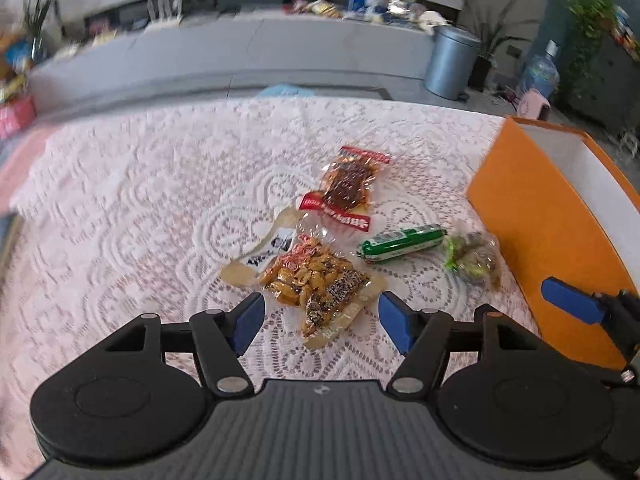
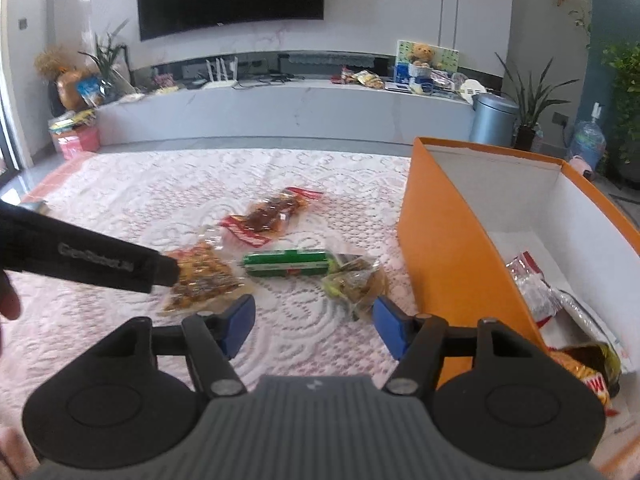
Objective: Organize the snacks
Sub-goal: 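Move both tools back over the remaining snacks, then grasp the yellow spicy snack pack with the left tool while the right tool grasps the green pickled snack bag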
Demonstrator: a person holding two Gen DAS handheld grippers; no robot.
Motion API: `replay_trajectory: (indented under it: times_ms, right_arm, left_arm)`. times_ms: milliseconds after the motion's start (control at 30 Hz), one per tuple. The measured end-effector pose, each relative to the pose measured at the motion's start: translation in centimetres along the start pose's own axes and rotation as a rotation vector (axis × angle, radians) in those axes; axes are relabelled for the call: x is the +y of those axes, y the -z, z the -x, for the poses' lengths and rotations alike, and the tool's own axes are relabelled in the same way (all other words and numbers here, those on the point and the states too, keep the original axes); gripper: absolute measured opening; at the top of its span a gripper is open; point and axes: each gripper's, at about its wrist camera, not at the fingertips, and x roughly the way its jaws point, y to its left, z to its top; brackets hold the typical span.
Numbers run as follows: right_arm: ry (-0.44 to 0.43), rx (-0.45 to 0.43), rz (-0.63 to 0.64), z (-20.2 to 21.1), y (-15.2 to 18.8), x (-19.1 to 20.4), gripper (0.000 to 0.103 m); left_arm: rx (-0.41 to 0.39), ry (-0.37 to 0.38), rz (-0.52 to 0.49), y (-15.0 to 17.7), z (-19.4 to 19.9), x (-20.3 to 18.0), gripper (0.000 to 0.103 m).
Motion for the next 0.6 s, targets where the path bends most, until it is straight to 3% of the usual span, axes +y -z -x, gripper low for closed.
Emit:
replay_trajectory:
  times_ms: [200, 400, 600]
  right_arm:
    - [0.077, -0.007, 0.101, -3.4, -0.3, 0.5, 0.063]
    - [0.138, -0.01, 0.17, -6.2, -0.5, 0.7, 0.064]
    - [0.144, 0.028, 0.162, -8.3, -0.3, 0.5, 0.063]
  left_arm:
    - [0.028, -0.052, 0.111, 0.5, -2.8, 1.6, 0.077]
    - [0.033, -0.023, 0.163, 0.8, -3.9, 2.5, 0.077]
    - [0.024, -0.03, 0.113, 1.0, -5.2, 1.7, 0.078]
